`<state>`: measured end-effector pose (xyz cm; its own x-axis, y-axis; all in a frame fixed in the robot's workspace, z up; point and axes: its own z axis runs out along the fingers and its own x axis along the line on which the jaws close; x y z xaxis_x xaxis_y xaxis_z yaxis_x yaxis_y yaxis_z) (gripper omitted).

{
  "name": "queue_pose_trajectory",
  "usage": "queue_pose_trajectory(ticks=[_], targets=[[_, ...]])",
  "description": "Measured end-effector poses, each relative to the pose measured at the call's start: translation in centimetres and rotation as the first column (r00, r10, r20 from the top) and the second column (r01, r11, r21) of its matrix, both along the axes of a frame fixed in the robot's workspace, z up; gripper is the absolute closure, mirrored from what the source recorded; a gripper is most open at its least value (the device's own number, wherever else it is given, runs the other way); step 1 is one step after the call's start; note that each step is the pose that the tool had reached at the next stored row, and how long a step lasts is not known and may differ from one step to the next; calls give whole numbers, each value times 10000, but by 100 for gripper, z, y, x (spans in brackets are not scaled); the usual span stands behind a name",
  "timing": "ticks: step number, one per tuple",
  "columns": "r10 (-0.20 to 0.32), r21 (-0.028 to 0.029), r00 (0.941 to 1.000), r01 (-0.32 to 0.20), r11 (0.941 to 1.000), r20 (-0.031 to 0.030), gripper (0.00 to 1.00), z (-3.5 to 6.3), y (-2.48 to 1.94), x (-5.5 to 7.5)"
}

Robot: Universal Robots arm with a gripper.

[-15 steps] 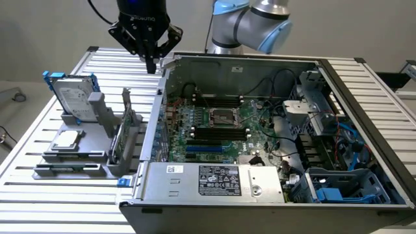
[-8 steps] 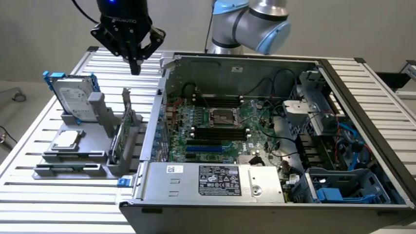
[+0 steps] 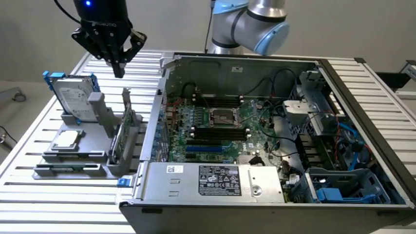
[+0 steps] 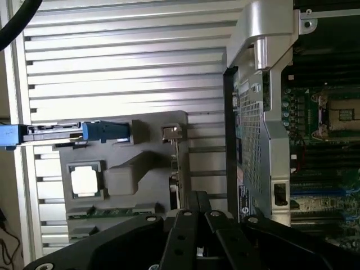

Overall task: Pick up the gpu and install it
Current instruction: 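Reach for the gpu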

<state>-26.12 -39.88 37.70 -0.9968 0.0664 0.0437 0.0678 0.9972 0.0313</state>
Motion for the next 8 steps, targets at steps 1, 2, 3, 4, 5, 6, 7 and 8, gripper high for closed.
queue_pose_trajectory(ticks=[1,2,3,4,5,6,7,8], targets=[[19,-13,10000,-19,10000,-1,89,-7,0,-26],[45,-23,10000,-45,10000,0,89,-15,0,-47],[78,-29,10000,-78,10000,1,89,-23,1,-64],[126,-30,9999,-126,9999,2,89,-32,1,-74],[199,-32,9998,-199,9998,0,89,-41,0,-79],[301,-33,9995,-301,9995,-1,89,-50,0,-81],[409,-33,9992,-409,9992,-1,89,-61,0,-81],[498,-32,9988,-498,9988,-1,89,-73,0,-86]])
